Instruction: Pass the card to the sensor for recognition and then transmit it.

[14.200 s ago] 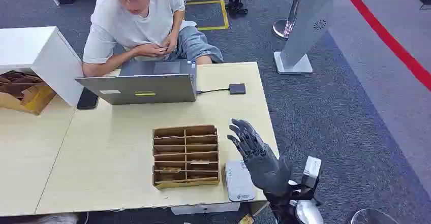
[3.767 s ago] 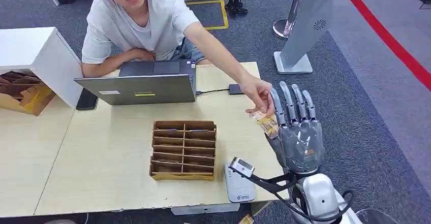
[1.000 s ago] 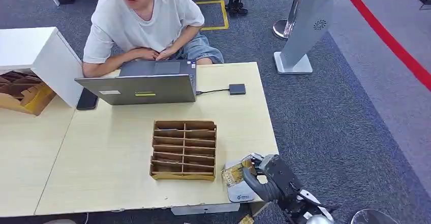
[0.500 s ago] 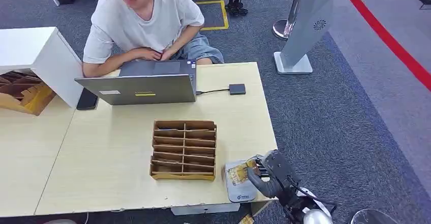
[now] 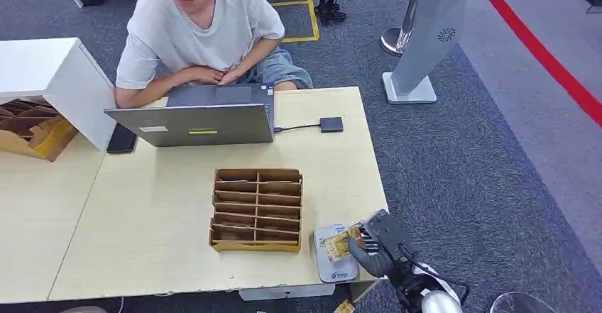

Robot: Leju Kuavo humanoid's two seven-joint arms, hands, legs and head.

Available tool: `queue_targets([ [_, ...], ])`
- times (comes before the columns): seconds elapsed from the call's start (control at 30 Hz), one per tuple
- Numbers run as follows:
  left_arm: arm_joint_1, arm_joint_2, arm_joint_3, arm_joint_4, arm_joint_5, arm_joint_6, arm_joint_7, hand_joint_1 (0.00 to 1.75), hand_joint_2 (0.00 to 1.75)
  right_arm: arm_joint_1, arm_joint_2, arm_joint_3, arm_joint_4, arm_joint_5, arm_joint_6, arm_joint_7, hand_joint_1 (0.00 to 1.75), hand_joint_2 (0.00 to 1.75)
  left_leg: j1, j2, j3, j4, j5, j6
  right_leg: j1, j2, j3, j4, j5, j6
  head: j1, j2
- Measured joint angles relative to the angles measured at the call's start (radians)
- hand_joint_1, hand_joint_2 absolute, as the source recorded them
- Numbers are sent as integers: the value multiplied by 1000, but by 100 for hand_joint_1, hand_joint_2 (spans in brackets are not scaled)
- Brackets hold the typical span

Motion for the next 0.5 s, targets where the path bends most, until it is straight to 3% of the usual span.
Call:
queue_targets([
  [0.5,0,0,0,0,-2,-3,7,0,0,-21,19,10,56,34,1,15,175,175,0,0,0,0,0,0,0,0,0,0,0,0,0,0],
])
